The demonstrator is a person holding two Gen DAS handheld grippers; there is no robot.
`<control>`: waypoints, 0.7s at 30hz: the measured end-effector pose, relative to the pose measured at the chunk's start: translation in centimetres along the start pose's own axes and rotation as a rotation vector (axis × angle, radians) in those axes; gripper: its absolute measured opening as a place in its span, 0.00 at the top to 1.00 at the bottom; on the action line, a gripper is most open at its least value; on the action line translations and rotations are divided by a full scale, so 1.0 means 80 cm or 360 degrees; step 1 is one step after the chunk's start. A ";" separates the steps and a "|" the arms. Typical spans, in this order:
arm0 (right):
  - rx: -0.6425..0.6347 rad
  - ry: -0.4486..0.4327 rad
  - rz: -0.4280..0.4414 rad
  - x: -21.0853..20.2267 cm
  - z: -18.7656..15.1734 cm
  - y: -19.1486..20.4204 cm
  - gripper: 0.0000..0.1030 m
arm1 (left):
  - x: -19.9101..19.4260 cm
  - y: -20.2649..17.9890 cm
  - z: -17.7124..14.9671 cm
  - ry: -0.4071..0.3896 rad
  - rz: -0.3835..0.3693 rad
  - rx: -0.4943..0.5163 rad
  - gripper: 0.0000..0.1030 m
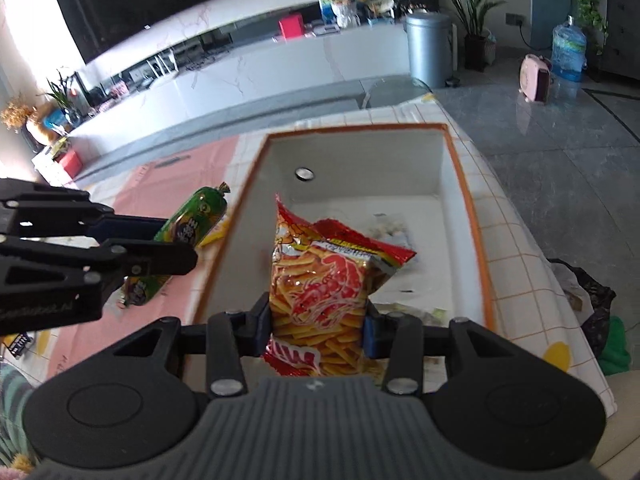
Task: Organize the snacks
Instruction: 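Carry the sausage and Mimi bag into the orange box and open both tools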
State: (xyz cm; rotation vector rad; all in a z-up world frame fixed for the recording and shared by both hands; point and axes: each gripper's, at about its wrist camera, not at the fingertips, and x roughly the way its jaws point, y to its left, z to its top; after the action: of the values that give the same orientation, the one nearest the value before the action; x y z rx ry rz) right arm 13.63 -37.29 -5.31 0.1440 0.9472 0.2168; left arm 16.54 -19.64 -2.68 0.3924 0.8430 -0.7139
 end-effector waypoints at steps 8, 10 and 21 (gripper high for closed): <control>-0.0030 0.0120 -0.0001 0.056 0.028 -0.039 0.61 | 0.077 -0.012 0.011 0.0255 0.0115 0.0295 0.76; -0.0027 0.0144 0.0015 0.072 0.035 -0.042 0.61 | 0.093 -0.010 0.012 0.0302 0.0116 0.0326 0.76; -0.0099 0.0339 0.0044 0.147 0.062 -0.045 0.60 | 0.147 0.002 0.010 0.0476 0.0087 0.0409 0.76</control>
State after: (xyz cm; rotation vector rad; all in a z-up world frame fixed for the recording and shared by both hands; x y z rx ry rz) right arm 24.78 -38.02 -12.49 0.0775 1.1497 0.2908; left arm 22.45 -24.85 -11.45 0.7641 1.0201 -0.7249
